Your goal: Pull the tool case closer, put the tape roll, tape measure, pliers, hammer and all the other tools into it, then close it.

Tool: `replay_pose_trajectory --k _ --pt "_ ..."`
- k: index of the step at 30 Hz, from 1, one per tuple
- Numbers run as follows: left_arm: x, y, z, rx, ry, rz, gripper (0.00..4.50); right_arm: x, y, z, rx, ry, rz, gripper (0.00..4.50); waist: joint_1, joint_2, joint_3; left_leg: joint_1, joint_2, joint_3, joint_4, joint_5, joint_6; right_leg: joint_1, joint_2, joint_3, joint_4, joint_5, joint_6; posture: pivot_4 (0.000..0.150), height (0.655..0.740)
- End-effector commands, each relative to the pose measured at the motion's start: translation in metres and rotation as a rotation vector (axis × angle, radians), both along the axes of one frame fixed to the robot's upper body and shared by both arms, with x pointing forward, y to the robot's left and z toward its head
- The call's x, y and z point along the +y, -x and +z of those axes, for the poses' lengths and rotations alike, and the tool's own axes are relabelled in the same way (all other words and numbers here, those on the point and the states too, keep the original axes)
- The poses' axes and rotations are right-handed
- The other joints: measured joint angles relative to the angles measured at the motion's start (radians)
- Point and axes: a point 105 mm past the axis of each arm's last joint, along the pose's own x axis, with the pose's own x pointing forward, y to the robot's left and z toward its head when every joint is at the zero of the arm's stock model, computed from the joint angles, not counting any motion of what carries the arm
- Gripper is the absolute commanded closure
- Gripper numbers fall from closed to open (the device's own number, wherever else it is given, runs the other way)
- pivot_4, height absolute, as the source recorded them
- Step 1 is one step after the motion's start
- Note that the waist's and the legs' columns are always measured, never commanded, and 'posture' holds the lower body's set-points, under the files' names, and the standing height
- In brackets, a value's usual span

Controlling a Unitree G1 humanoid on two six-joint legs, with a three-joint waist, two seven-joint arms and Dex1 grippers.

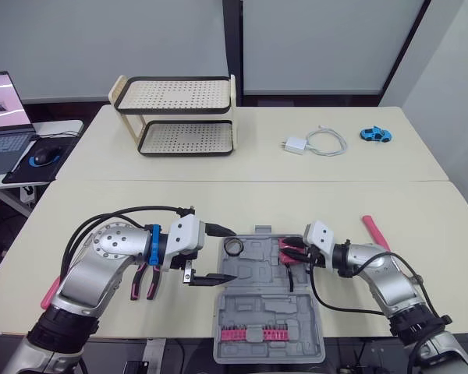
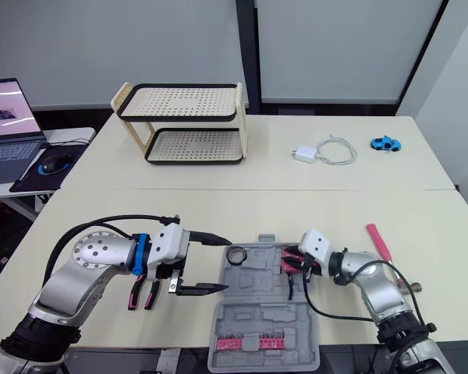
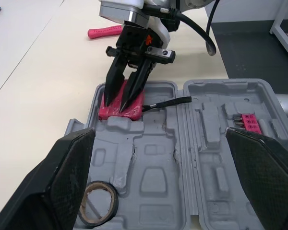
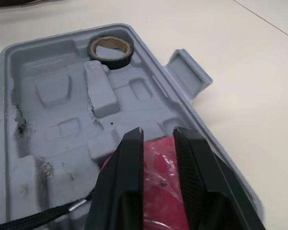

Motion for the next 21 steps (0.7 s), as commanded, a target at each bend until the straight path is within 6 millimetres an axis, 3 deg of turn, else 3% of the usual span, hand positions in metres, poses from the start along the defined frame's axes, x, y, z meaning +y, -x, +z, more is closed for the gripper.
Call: replay_pose_trajectory --k 1,4,7,13,21 --pt "0.000 -0.003 0.009 -0.036 0.020 -0.002 0.00 0.007 0.001 0.029 -0.090 -0.035 0.029 3.44 0.000 0.002 0.001 -0.001 0.000 0.000 0.000 0.000 0.000 -0.001 0.000 0.000 0.000 0.000 0.000 0.150 0.7400" --pt "-0.001 -0.004 0.009 -0.039 0.026 0.001 0.00 0.011 0.007 0.056 -0.142 -0.065 0.042 3.44 0.000 0.003 0.002 -0.002 0.000 0.000 0.000 0.000 0.000 -0.002 0.000 0.000 0.000 0.000 0.000 0.150 0.7400" --pt "-0.001 -0.004 0.009 -0.039 0.027 0.000 0.00 0.007 0.014 0.060 -0.117 -0.028 0.049 3.44 0.001 0.003 0.002 -0.002 0.000 0.000 0.000 0.000 0.000 -0.002 0.000 0.000 0.000 0.000 0.000 0.150 0.7400" --pt "-0.008 -0.003 0.009 -0.035 0.041 -0.013 0.00 -0.019 0.014 0.045 -0.038 0.101 -0.005 3.44 0.001 0.003 0.002 -0.002 0.000 0.000 0.000 0.000 0.000 -0.002 -0.001 0.000 0.000 0.000 0.000 0.150 0.7400" --pt "-0.013 -0.002 0.012 -0.032 0.046 -0.025 0.00 -0.028 0.006 0.027 -0.013 0.085 -0.025 3.44 0.000 0.003 0.003 -0.002 0.000 0.001 0.000 0.000 0.000 -0.002 0.000 0.000 0.000 0.000 0.000 0.150 0.7400"
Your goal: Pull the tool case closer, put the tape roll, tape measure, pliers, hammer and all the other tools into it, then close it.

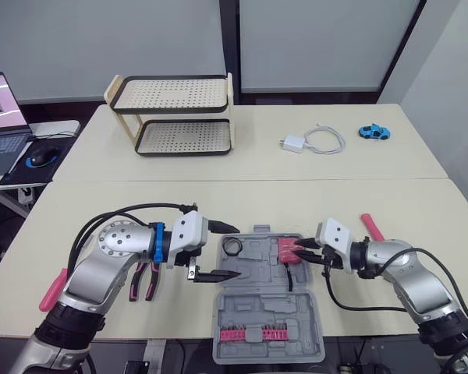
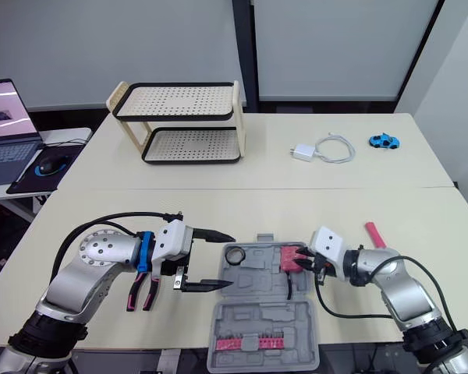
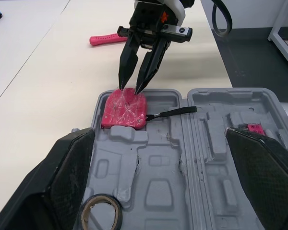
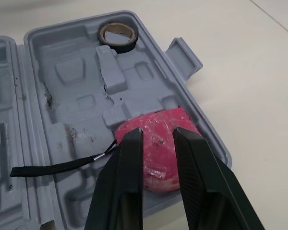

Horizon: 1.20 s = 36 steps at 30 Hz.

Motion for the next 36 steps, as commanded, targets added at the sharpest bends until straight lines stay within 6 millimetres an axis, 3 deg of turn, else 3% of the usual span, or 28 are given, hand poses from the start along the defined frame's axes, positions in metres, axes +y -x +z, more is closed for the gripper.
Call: replay_pose_trajectory --k 1,14,21,32,36 --pt "-0.007 0.003 0.010 -0.034 0.016 -0.028 0.00 -0.002 -0.008 0.004 -0.048 -0.014 -0.001 3.44 0.000 0.000 0.000 0.000 0.000 0.000 0.000 0.000 0.000 0.000 0.000 0.000 0.000 0.000 0.000 0.150 0.7400" --pt "-0.004 0.004 0.009 -0.030 0.009 -0.026 0.00 -0.010 -0.010 -0.038 0.090 0.023 -0.024 3.44 0.000 0.000 0.000 0.001 0.000 0.000 0.000 0.000 0.000 0.001 0.000 0.000 0.000 0.000 0.000 0.150 0.7400" --pt "0.000 0.003 0.008 -0.036 0.002 -0.015 0.00 -0.013 -0.008 -0.049 0.165 0.101 -0.004 3.44 -0.001 0.000 -0.001 0.002 0.000 0.000 0.000 0.000 0.000 0.002 0.000 0.000 0.000 0.000 0.000 0.150 0.7400" --pt "0.007 -0.005 0.004 -0.047 0.008 0.021 0.00 -0.013 -0.016 -0.032 0.054 0.083 0.010 3.44 0.000 0.000 -0.001 0.002 0.000 0.000 0.000 0.000 0.000 0.002 0.000 0.000 0.000 0.000 0.000 0.150 0.7400" --pt "0.023 -0.015 0.012 -0.069 0.051 0.109 0.00 -0.007 -0.024 0.020 -0.132 -0.024 -0.003 3.44 0.000 0.001 0.001 0.001 0.001 -0.001 0.000 0.000 0.000 0.000 0.000 0.000 0.000 0.000 0.000 0.150 0.7400"
